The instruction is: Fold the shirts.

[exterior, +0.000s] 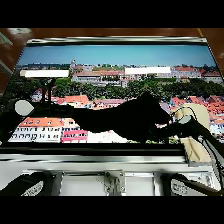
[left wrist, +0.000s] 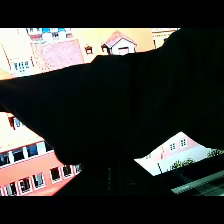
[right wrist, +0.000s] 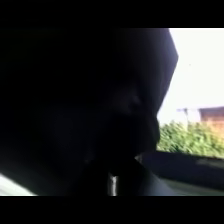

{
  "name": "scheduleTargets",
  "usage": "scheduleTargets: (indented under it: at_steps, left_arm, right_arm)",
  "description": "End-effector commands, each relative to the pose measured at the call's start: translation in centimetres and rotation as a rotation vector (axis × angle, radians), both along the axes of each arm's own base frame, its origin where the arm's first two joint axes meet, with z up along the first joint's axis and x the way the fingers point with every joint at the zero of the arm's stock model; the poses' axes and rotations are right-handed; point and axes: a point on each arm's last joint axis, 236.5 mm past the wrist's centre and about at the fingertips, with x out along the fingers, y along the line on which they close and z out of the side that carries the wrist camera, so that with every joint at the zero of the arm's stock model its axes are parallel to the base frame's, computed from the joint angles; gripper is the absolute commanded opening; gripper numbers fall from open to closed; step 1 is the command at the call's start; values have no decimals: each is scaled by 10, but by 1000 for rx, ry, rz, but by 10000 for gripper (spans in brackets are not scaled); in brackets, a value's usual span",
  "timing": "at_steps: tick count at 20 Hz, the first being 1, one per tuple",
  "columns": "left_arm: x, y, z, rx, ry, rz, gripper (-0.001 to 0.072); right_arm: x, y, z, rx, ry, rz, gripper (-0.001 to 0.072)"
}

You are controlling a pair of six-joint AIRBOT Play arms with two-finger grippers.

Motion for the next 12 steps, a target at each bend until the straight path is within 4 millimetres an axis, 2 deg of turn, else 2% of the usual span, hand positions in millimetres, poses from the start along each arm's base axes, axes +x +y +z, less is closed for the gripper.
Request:
scheduleTargets:
  at_steps: [1,3,4,5,6,7,8,9,10,11,12]
  left_arm:
    - [1,1,0,14,-15,-20,36]
    - [4,6,5,38,-46,-24,36]
    - [8,11,16,53,-81,-21,36]
    - [15,17,37,66,-142,-13,36]
    - [23,24,66,74,-219,1,36]
    - [30,34,109,80,-326,25,36]
    - [33,44,156,79,-438,52,36]
    - [30,55,213,78,-569,84,36]
    - [20,65,266,74,-691,113,36]
    - [4,75,321,69,-816,144,36]
    - [-14,82,365,61,-919,168,37]
  right_arm:
    - [23,18,16,64,-90,0,71]
    - [39,22,51,85,-212,103,70]
    - [51,23,79,85,-303,162,70]
    - [63,24,112,81,-411,216,70]
    - [79,23,156,57,-553,256,70]
    - [92,22,204,21,-697,278,70]
    - [102,18,265,-35,-870,287,70]
    - [108,13,327,-103,-1044,280,70]
    - [108,4,401,-185,-1236,226,70]
    - [100,-10,474,-264,-1415,131,70]
    - [85,-24,537,-321,-1562,21,70]
